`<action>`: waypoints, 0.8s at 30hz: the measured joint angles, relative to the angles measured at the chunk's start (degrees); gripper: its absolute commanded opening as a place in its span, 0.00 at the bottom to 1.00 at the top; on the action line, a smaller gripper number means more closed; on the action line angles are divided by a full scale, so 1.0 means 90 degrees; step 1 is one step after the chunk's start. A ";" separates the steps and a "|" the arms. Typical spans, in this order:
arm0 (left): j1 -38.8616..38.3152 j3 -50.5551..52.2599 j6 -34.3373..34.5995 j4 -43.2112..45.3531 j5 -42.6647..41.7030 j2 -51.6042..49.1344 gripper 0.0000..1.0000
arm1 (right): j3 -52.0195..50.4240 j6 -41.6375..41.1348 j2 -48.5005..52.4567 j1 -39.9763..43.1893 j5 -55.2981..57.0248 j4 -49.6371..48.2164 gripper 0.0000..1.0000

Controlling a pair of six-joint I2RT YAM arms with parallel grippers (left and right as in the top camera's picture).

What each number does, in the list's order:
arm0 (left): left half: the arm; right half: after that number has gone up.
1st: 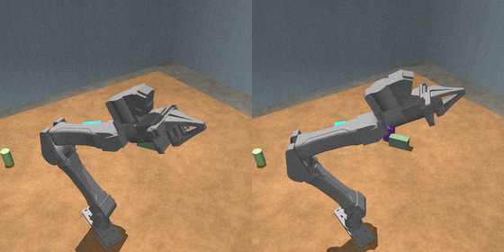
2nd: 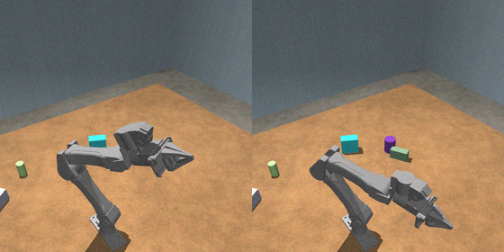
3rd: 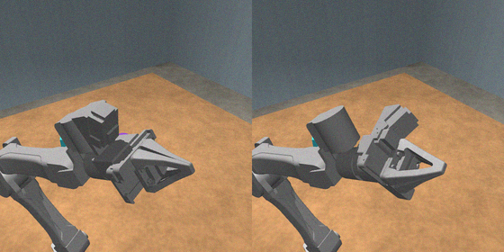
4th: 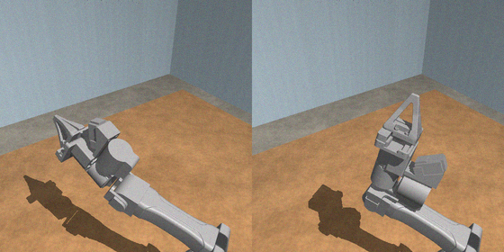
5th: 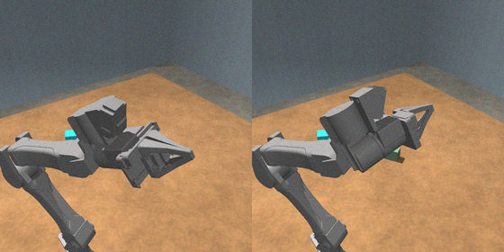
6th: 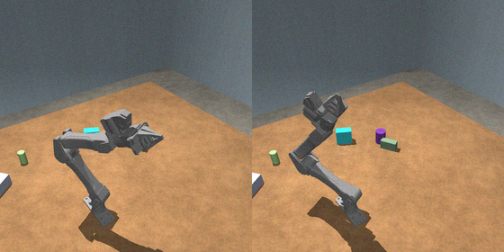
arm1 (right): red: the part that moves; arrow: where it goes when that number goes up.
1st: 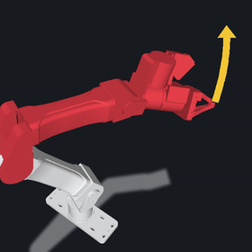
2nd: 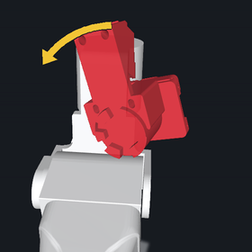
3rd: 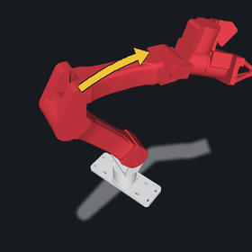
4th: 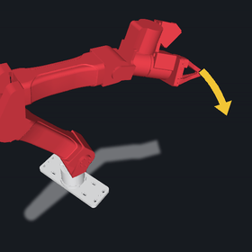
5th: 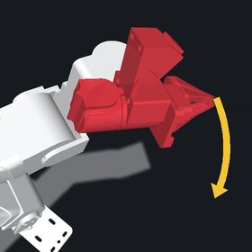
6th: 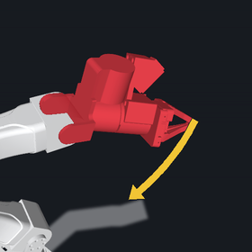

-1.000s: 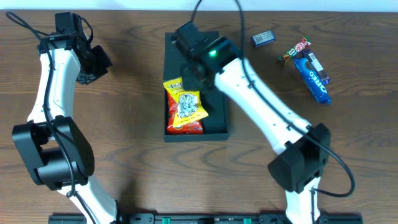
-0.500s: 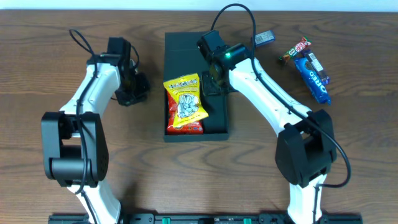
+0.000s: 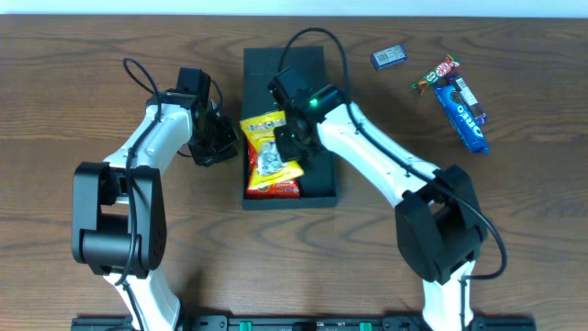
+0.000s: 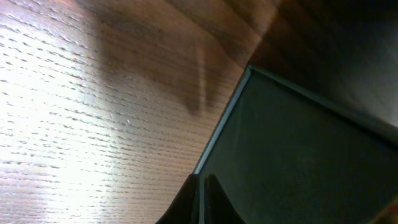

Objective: Pack container
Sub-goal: 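Place the yellow HACKS bag into the box with the right gripper, then reach the right gripper to the blue Oreo pack and grasp it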

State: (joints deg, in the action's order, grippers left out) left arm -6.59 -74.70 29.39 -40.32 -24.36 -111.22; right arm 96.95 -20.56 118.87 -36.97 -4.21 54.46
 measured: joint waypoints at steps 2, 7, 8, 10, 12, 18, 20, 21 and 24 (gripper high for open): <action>0.0000 0.0000 0.0039 0.0015 -0.0044 0.0000 0.06 | 0.0000 0.0078 0.0000 -0.0109 -0.0036 -0.0007 0.01; 0.0000 0.0000 0.0049 0.0015 -0.0092 0.0000 0.06 | 0.0000 0.0172 0.0000 -0.0134 -0.0053 -0.0005 0.01; 0.0000 0.0000 0.0049 0.0015 -0.0092 0.0000 0.06 | 0.0000 0.0177 0.0000 -0.0121 -0.0056 0.0010 0.01; 0.0000 0.0000 0.0049 0.0015 -0.0092 0.0000 0.06 | 0.0000 0.0192 0.0000 -0.0104 -0.0046 0.0146 0.01; 0.0005 0.0000 0.0049 0.0015 -0.0104 0.0000 0.06 | 0.0046 0.0199 0.0000 -0.0070 0.0034 0.0478 0.01; 0.0007 0.0000 0.0049 0.0022 -0.0085 0.0000 0.06 | 0.0602 0.0228 -0.0107 0.0335 0.0223 0.0614 0.01; 0.0007 0.0000 0.0049 0.0024 -0.0075 0.0000 0.06 | 0.0673 0.0408 -0.0325 0.0529 0.0175 0.0359 0.01; 0.0007 0.0000 0.0049 0.0027 -0.0073 0.0000 0.06 | 0.0707 0.0478 -0.0415 0.0602 0.0189 0.0316 0.01; 0.0007 0.0000 0.0049 0.0032 -0.0056 0.0000 0.06 | 0.0804 0.0602 -0.0682 0.0826 0.0612 0.0328 0.01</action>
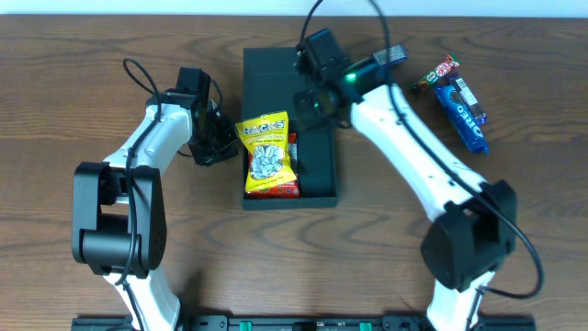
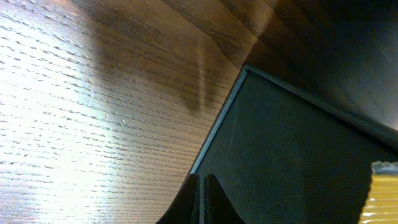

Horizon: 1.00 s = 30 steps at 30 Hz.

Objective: Pack container
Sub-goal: 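Reach the right gripper to the blue Oreo pack and grasp it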

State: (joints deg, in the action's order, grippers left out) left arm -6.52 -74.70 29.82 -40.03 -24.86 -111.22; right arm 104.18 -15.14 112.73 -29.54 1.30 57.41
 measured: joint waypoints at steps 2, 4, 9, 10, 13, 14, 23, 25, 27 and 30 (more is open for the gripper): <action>0.0000 0.0000 0.0000 0.0002 0.0000 0.0000 0.06 | 0.0015 0.0039 -0.0070 0.0168 0.0384 0.0063 0.01; 0.0000 0.0000 0.0002 0.0002 0.0002 0.0000 0.06 | 0.0015 0.0087 -0.0070 0.0476 0.0760 0.0160 0.01; 0.0000 0.0000 0.0000 -0.0002 0.0017 0.0000 0.06 | 0.0012 0.0959 -0.0058 0.2176 0.1360 0.0299 0.21; 0.0000 0.0000 0.0002 0.0000 0.0022 0.0000 0.06 | 0.0012 0.1316 -0.0034 0.2608 0.1406 0.0299 0.40; 0.0005 0.0000 0.0000 0.0000 0.0024 0.0000 0.06 | 0.0015 0.2164 0.0148 0.3543 0.1523 0.0257 0.88; 0.0005 0.0000 0.0000 -0.0002 0.0022 0.0000 0.06 | 0.0015 0.2412 0.0240 0.3721 0.1537 0.0175 0.91; 0.0005 0.0000 0.0000 -0.0002 0.0022 0.0000 0.06 | 0.0015 0.3934 0.1078 0.4167 0.0979 -0.0520 0.93; 0.0005 0.0000 0.0000 -0.0002 0.0024 0.0000 0.06 | 0.0015 0.4036 0.1256 0.4170 0.0831 -0.0602 0.92; 0.0005 0.0000 0.0002 -0.0007 0.0024 0.0000 0.06 | 0.0015 0.4102 0.1452 0.4170 0.0733 -0.0716 0.89; 0.0005 0.0000 0.0000 -0.0029 0.0022 0.0000 0.06 | 0.0015 0.4167 0.1698 0.4170 0.0641 -0.0850 0.85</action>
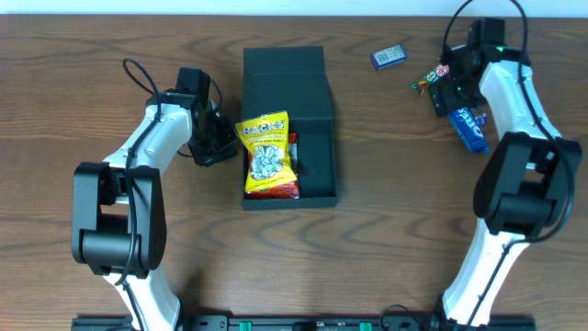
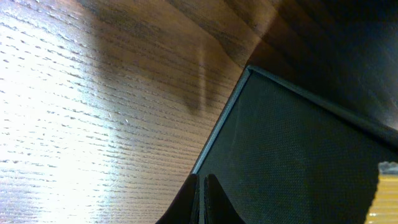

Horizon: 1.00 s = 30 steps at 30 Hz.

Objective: Pack container
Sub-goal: 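Reach the right gripper to the blue Oreo pack and grasp it, then lower the blue Oreo pack into the box beside the yellow bag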

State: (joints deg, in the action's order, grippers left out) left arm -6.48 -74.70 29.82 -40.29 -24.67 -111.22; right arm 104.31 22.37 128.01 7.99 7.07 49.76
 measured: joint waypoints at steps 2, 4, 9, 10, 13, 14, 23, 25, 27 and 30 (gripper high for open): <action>0.0000 0.0000 0.0000 -0.0012 0.0000 0.0000 0.06 | 0.0000 0.0034 0.0114 0.0017 -0.0027 -0.0053 0.85; 0.0000 0.0000 0.0007 -0.0017 0.0000 0.0000 0.06 | 0.0000 0.0056 0.0245 0.0046 -0.0061 -0.0117 0.84; 0.0000 0.0000 0.0024 -0.0015 0.0000 0.0000 0.06 | 0.0000 0.0090 0.0452 0.0100 -0.0109 -0.0158 0.73; 0.0000 0.0000 0.0024 -0.0017 0.0000 0.0000 0.06 | 0.0000 0.0104 0.0471 0.0100 -0.0117 -0.0180 0.70; 0.0000 0.0000 0.0044 -0.0015 0.0000 0.0000 0.06 | 0.0000 0.0119 0.0498 0.0100 -0.0148 -0.0209 0.59; 0.0000 0.0000 0.0046 -0.0015 0.0000 0.0000 0.06 | 0.0000 0.0126 0.0500 0.0100 -0.0170 -0.0221 0.57; 0.0000 0.0000 0.0046 -0.0015 0.0000 0.0000 0.06 | 0.0000 -0.0015 0.0527 0.0100 -0.0347 -0.0223 0.44; 0.0000 0.0000 0.0046 -0.0015 0.0000 0.0000 0.06 | 0.0000 -0.0092 0.0527 0.0092 -0.0374 -0.0192 0.43; 0.0000 0.0000 0.0046 -0.0015 0.0000 0.0000 0.06 | 0.0000 -0.0148 0.0525 0.0073 -0.0389 -0.0163 0.41; 0.0000 0.0000 0.0046 -0.0015 0.0000 0.0000 0.06 | 0.0022 -0.0313 0.0525 -0.0005 -0.0393 -0.0107 0.38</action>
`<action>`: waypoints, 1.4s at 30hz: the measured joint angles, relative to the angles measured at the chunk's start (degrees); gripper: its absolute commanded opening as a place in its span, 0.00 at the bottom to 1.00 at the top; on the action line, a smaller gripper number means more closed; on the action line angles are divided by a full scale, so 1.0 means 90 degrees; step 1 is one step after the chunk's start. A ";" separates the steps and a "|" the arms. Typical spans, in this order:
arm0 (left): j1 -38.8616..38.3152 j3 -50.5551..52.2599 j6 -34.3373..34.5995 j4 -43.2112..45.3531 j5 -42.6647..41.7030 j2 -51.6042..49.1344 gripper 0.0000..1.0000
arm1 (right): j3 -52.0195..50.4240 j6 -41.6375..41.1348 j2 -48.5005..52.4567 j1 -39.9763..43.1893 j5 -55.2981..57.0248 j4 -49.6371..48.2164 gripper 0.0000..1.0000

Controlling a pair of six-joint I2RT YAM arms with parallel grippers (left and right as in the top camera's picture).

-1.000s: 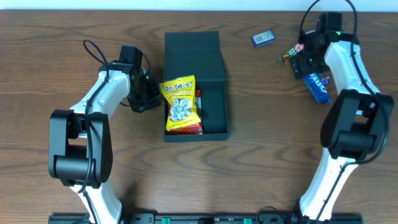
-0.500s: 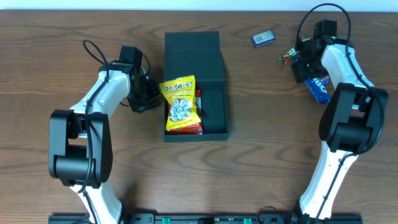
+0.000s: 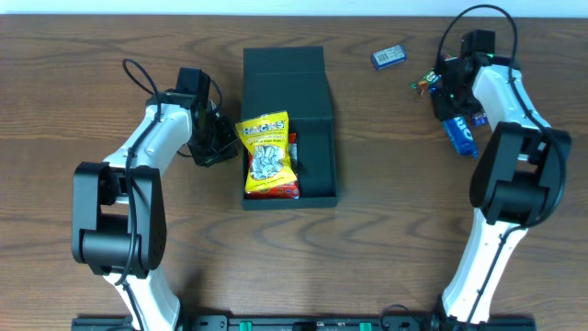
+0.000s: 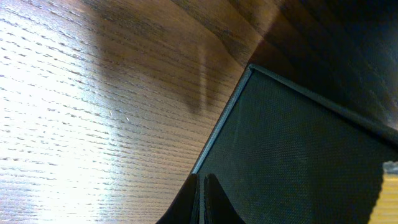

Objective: Pack container
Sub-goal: 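Lower the blue Oreo pack into the box beside the yellow bag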

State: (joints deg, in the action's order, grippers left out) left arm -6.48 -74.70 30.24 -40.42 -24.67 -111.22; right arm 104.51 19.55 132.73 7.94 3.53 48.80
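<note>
The black container lies open mid-table, its lid folded back. A yellow snack bag lies in its left half over a red packet; the bag's edge shows in the left wrist view. My left gripper is shut on the container's left wall. My right gripper is at the far right, over a blue cookie pack and a red candy bar. Its jaws are hidden from above.
A small blue-grey packet lies at the back, between the container and the right gripper. The right arm reaches up along the table's right side. Cables loop above both wrists.
My right gripper has shifted slightly left over the snacks at the far right and now covers most of the red candy bar. The blue pack's end lies a little further left. The left gripper is unchanged.
My right gripper was first down on the yellow bag inside the container. Then it stood over the container's back, with the bag lying flat inside. Then it was at the snacks on the far right, where it stays. My left gripper gripped the container wall throughout.
</note>
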 measured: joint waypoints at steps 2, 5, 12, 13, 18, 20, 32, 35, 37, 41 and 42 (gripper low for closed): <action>0.0000 0.0000 0.0000 0.0000 0.0002 0.0000 0.06 | 0.0029 -0.0182 0.0000 -0.0126 -0.0024 0.0102 0.36; 0.0000 0.0000 0.0000 0.0012 0.0002 0.0000 0.06 | 0.0175 -0.0469 -0.0002 -0.0376 -0.0126 0.0415 0.35; 0.0000 0.0000 -0.0007 0.0017 0.0124 0.0000 0.06 | 0.1248 -0.1052 -0.0386 -0.1071 -0.0665 0.1457 0.36; 0.0000 0.0000 -0.0010 0.0019 0.0124 0.0000 0.06 | 0.1421 -0.1183 -0.0505 -0.1183 -0.0753 0.1576 0.34; 0.0000 0.0000 -0.0032 0.0019 0.0170 0.0000 0.06 | 0.1936 -0.1950 -0.1265 -0.1914 -0.1270 0.1783 0.27; 0.0000 0.0000 -0.0032 0.0017 0.0180 0.0000 0.06 | 0.2016 -0.2351 -0.1498 -0.2312 -0.1438 0.1904 0.29; 0.0032 0.0000 -0.0253 -0.0002 0.0240 0.0000 0.06 | 0.1994 -0.4456 -0.1073 -0.4189 -0.1224 0.2742 0.29; 0.0131 0.0000 -0.0350 -0.0017 0.0240 0.0000 0.06 | 0.1902 -0.4872 -0.0945 -0.4444 -0.1008 0.2805 0.28; 0.0223 0.0000 -0.0376 -0.0063 0.0240 0.0000 0.06 | 0.1802 -0.5200 -0.0896 -0.4568 -0.0828 0.2863 0.27; 0.0401 0.0000 -0.0449 -0.0141 0.0236 0.0000 0.06 | 0.1506 -0.5863 -0.0862 -0.4619 -0.0549 0.2907 0.27; 0.0430 0.0000 -0.0466 -0.0138 0.0233 0.0000 0.06 | 0.1430 -0.5972 -0.0860 -0.4619 -0.0505 0.2900 0.27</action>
State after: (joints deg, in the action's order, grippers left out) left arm -2.61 -74.70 26.04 -41.67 -22.57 -111.22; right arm 117.38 -34.20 124.99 -33.63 -1.02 74.89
